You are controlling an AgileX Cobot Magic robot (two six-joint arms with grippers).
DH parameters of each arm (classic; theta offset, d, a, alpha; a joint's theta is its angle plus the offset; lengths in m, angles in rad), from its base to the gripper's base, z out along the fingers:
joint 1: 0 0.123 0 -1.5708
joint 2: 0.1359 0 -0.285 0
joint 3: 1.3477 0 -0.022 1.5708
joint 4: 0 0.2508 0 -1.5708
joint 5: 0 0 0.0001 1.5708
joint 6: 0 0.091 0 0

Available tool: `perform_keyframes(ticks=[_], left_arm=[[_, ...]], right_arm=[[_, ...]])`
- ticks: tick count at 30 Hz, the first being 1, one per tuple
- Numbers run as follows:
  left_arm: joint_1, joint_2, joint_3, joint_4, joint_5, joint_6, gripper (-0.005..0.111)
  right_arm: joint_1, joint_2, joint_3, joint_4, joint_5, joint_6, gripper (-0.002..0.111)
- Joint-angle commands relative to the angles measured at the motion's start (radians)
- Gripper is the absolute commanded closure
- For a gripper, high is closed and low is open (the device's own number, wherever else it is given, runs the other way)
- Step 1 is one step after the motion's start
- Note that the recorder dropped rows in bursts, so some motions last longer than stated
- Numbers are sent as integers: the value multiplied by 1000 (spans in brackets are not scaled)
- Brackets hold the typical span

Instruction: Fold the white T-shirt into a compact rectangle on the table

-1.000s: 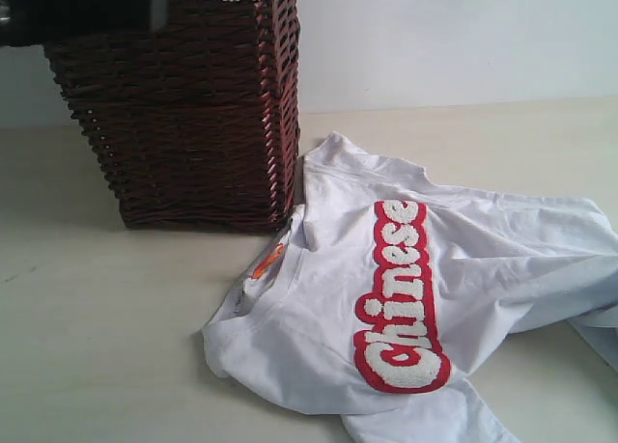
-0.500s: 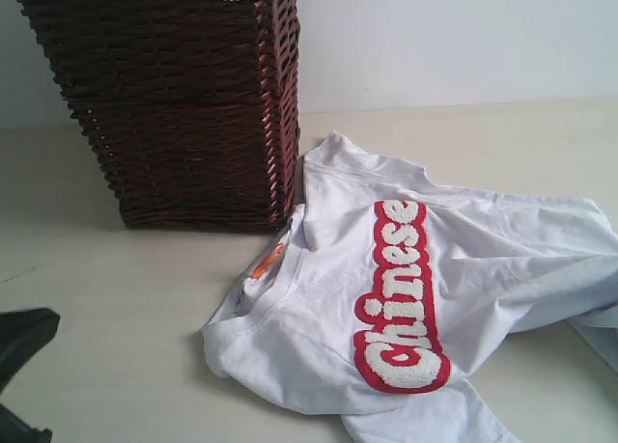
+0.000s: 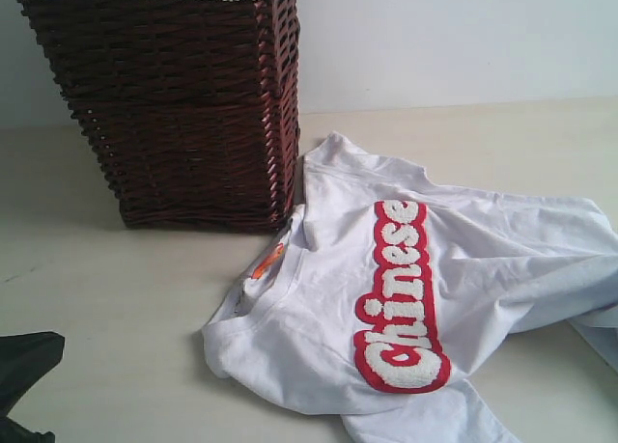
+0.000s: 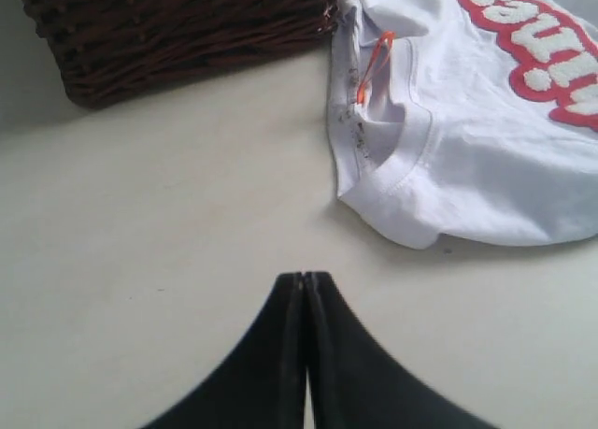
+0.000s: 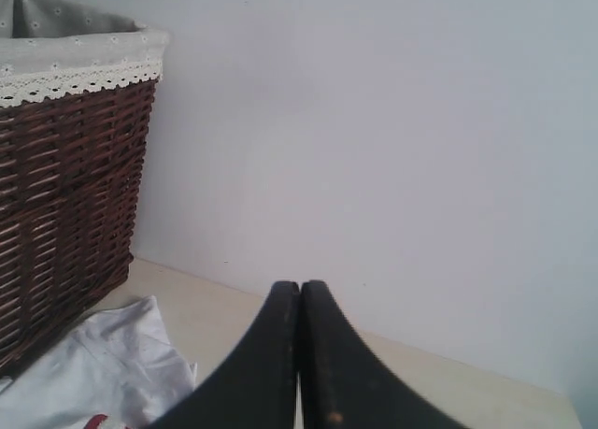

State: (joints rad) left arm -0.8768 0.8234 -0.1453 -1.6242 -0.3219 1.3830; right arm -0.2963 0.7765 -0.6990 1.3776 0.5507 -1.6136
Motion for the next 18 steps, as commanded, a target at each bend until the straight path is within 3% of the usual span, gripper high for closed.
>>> perform_keyframes(ticks=[1, 4, 13, 18], left_arm=[[-1, -53, 17, -10, 9, -7, 107], [73, -158, 38, -10, 60, -7, 107], [522, -478, 96, -10, 128, -7, 107], [700, -674, 145, -10, 123, -7, 107]], right_arm=[[-1, -6, 4, -13, 4, -7, 108], [-1, -8, 4, -48, 2, 36, 108], [-1, -8, 4, -53, -4, 56, 108], [-1, -8, 4, -108, 5, 122, 108]])
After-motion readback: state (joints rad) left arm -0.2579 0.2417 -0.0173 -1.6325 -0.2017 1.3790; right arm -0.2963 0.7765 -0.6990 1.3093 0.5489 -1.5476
